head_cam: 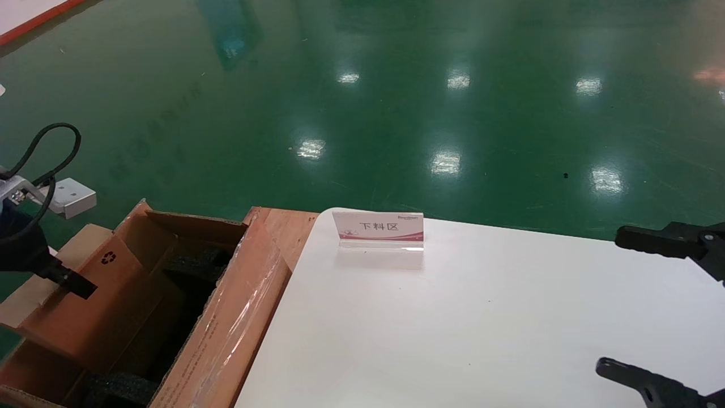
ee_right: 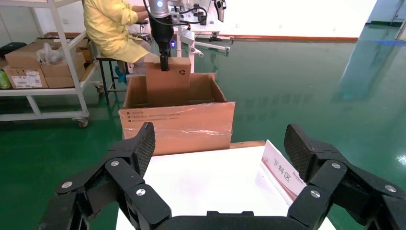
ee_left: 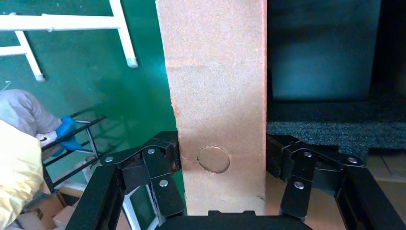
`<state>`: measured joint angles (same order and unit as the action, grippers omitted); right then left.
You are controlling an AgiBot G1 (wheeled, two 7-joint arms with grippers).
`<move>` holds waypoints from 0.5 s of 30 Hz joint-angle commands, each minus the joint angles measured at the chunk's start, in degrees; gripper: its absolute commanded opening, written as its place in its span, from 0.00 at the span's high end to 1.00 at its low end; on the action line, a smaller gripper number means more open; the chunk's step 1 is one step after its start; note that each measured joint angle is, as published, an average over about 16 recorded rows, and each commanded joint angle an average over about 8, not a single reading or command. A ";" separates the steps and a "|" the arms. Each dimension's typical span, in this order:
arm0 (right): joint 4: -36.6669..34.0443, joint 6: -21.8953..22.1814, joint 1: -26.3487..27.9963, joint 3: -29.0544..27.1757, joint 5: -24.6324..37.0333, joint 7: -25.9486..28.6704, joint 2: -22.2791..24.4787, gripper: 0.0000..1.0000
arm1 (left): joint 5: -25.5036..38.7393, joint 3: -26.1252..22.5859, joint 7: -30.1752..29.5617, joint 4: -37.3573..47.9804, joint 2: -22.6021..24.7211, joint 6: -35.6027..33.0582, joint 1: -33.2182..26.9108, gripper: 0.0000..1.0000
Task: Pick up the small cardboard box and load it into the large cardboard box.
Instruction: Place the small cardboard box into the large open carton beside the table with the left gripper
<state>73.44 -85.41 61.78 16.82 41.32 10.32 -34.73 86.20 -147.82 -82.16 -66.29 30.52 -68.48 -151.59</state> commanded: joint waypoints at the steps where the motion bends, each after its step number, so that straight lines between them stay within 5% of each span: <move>1: 0.00 0.00 0.00 0.01 0.00 0.00 0.00 0.00 | 0.31 -0.09 -0.27 0.15 0.12 0.59 0.56 1.00; 15: 0.00 0.02 0.01 0.05 -0.04 -0.03 0.02 0.00 | -0.14 0.59 -1.20 2.02 1.12 3.68 3.08 1.00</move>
<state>73.44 -85.38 61.79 16.87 41.28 10.30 -34.71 86.05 -147.26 -83.37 -64.24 31.56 -64.77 -148.44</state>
